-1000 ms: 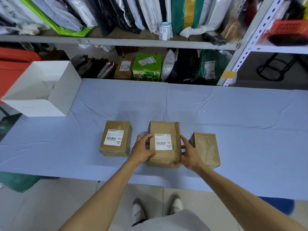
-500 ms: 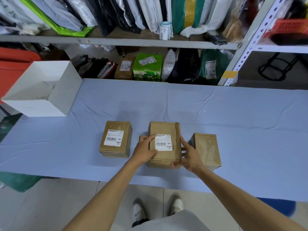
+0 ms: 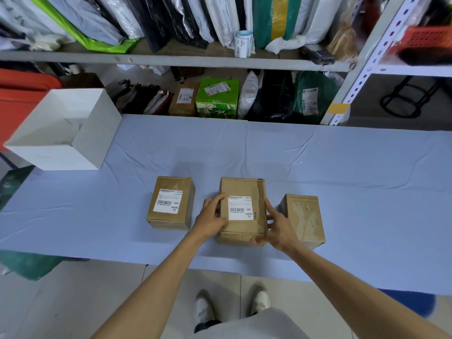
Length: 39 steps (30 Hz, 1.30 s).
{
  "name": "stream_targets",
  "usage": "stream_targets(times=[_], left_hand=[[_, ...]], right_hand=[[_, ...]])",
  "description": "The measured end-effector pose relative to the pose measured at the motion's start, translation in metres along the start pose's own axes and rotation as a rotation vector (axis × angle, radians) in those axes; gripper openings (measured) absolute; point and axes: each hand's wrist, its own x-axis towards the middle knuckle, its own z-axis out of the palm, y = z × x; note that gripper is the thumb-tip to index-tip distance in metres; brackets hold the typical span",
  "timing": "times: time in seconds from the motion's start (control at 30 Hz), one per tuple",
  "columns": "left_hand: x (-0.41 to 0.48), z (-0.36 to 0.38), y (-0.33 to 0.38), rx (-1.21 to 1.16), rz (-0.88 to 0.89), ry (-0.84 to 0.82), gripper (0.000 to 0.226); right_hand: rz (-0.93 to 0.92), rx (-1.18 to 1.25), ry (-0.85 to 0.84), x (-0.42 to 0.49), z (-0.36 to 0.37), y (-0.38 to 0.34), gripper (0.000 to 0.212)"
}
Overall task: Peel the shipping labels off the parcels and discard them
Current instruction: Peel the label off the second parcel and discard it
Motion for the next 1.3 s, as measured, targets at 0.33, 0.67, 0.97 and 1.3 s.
stream_targets(times=[0.33,0.67,0.97,1.3], left_hand=[[0.007,0.004,0.002,0.012,-0.015,0.026,0.067],[0.002,0.005,0.002,0.053,0.036,0.065,0.054],[0.011,0.009,0.003,0.048,0.114,0.222,0.04],[0.019,0.019,0.011,0.161,0.103,0.402,0.02]], right_hand=[[-0.038,-0.008,0.003,-0.005,-0.002,-0.007,0.116],[-0.001,0.01,-0.016,-0.005,-0.001,-0.008,0.118],[-0.011,0.001,-0.015,-0.006,-0.003,-0.008,0.118],[0.041,0.08,-0.038,-0.007,-0.003,-0.008,0.121]])
